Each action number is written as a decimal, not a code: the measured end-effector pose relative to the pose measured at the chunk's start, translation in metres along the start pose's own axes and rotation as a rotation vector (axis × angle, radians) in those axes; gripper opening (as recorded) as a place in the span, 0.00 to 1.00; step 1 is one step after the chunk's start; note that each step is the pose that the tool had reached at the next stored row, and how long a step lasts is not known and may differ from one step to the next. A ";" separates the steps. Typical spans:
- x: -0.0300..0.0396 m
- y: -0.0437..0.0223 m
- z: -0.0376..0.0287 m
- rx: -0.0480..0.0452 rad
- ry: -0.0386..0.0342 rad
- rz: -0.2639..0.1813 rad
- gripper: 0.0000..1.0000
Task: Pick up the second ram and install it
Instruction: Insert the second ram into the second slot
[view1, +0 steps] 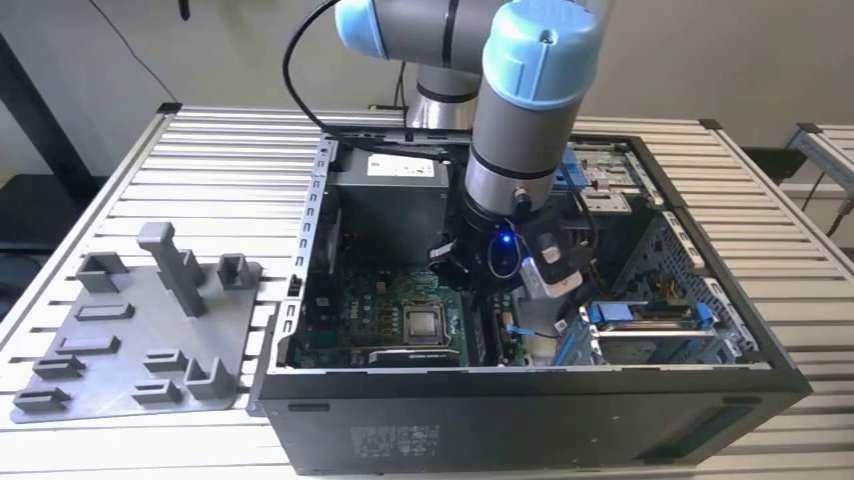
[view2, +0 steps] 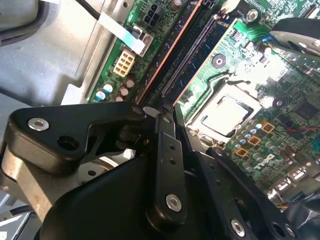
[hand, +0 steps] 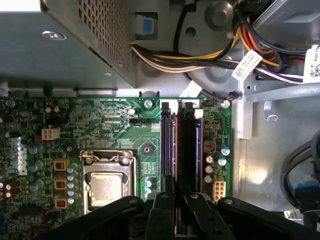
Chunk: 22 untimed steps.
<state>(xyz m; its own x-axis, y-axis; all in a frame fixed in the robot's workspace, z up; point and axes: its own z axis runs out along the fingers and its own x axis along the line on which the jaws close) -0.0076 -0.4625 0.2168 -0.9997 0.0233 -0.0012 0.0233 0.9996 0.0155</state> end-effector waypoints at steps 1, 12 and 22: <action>0.0000 0.0000 0.0009 0.0001 0.0000 0.000 0.14; 0.0000 -0.0001 0.0030 0.0001 0.0000 0.000 0.14; 0.0000 0.0002 -0.0118 0.0002 0.0000 0.000 0.22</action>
<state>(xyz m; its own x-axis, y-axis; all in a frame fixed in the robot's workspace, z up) -0.0077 -0.4624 0.2286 -0.9997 0.0235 -0.0012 0.0235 0.9996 0.0153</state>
